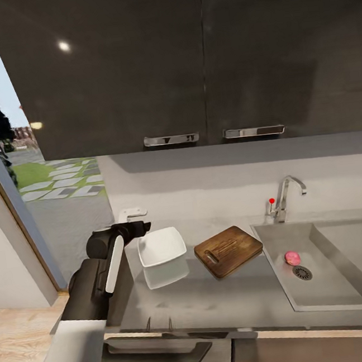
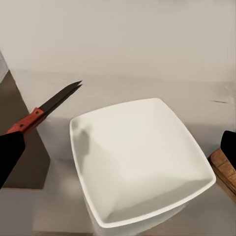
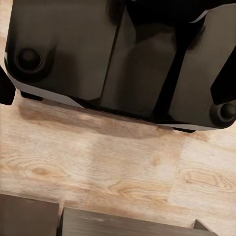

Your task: In the kitchen, take the Vidalia onion out of the sink, dice it on the chopping board with the paring knife, put the diced onion into the bowl on the countertop, then place both the paring knife and the chopping board into the sink.

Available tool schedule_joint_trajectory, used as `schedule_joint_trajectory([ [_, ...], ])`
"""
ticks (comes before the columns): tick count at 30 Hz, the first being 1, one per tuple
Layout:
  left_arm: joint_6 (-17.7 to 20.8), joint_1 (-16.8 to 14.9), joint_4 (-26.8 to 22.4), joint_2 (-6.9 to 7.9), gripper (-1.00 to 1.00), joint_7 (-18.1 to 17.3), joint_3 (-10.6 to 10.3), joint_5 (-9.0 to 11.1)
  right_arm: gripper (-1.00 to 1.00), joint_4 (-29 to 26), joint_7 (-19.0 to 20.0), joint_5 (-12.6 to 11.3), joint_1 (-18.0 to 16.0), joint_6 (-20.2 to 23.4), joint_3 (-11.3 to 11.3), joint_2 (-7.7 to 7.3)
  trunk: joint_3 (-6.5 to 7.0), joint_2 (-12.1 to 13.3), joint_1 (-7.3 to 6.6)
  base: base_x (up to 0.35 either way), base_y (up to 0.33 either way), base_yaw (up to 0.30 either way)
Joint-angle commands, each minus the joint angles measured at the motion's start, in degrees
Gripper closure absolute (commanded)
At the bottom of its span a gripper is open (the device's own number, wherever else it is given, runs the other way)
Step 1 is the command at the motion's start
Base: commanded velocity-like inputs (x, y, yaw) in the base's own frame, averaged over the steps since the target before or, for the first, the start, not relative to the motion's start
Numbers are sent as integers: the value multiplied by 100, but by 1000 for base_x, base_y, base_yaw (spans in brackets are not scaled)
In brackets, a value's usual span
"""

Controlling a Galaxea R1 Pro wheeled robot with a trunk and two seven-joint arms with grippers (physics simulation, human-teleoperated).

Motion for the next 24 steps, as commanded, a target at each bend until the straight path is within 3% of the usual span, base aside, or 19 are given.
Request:
schedule_joint_trajectory([
  [1, 22, -1, 36, 0, -100, 45, -3, 38, -100, -7, 6, 3, 4, -9, 4, -1, -1, -3, 2, 0, 0, 0],
  [5, 1, -1, 248, -5, -100, 43, -3, 38, -100, -7, 5, 3, 4, -9, 2, -1, -1, -3, 2, 0, 0, 0],
  [11, -508, 3, 643, -3, -100, 43, 15, 39, -100, -7, 6, 3, 4, -9, 5, -1, -1, -3, 2, 0, 0, 0],
  [17, -577, 4, 681, -3, -100, 43, 179, 40, -100, -7, 6, 3, 4, -9, 3, -1, -1, -3, 2, 0, 0, 0],
  [24, -579, 6, 672, -8, -100, 43, 217, 40, -100, -7, 8, 3, 4, -9, 3, -1, -1, -3, 2, 78, 0, 0],
])
